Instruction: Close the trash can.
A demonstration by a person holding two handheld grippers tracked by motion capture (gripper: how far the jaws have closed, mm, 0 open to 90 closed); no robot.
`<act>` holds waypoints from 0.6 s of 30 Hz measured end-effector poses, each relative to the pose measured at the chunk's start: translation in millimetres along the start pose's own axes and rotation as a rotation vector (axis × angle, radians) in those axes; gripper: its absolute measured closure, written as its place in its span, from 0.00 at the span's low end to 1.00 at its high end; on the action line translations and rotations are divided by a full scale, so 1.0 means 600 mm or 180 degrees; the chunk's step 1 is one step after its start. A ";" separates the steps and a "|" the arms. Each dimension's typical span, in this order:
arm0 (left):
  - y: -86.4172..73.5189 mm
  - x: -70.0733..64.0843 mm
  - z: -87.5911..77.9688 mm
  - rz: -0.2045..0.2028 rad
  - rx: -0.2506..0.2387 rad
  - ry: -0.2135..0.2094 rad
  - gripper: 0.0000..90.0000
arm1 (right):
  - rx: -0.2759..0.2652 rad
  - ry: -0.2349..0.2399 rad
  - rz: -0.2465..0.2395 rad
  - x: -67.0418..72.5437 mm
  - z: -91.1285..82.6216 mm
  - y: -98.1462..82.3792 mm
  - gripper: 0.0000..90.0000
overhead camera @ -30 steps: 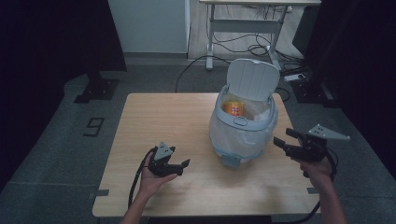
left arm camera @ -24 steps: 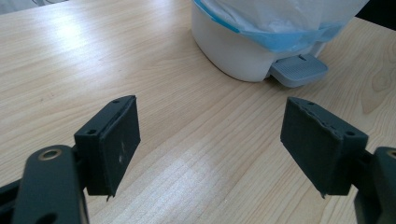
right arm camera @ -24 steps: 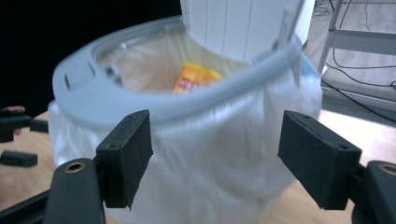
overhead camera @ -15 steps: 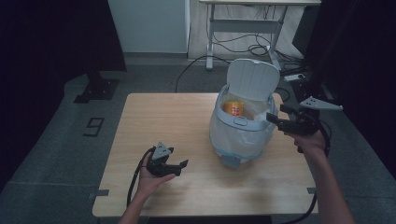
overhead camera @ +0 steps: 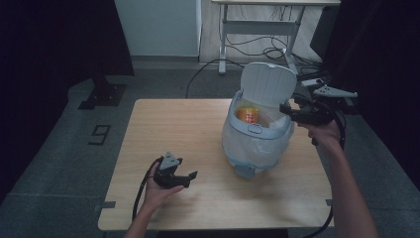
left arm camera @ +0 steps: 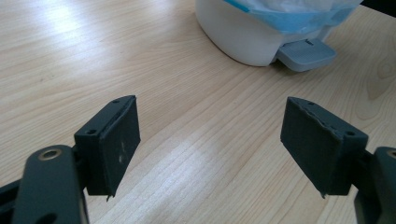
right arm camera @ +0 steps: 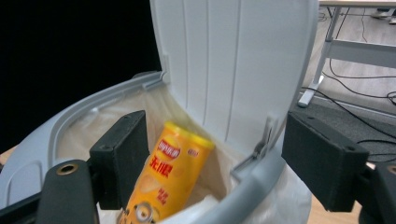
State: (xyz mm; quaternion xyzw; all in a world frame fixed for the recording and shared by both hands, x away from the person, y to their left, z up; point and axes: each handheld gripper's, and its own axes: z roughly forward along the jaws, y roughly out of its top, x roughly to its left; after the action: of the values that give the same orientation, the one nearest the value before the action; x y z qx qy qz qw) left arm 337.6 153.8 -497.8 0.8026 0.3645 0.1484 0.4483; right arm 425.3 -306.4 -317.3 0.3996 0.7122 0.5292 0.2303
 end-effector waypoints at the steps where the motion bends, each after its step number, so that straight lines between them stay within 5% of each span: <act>1: -0.001 0.001 0.000 -0.0007 0.0000 -0.0001 0.22 | -0.0013 -0.0001 0.0001 -0.002 0.002 0.004 0.24; 18: -0.006 0.006 0.001 -0.0055 0.0012 -0.0016 0.22 | -0.0160 0.0127 0.0102 -0.020 0.036 0.046 0.18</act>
State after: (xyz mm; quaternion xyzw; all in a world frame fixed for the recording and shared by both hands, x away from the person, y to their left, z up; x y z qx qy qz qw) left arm 338.8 157.2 -501.1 0.8006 0.3707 0.1418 0.4489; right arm 457.6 -300.5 -300.0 0.3943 0.6966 0.5585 0.2175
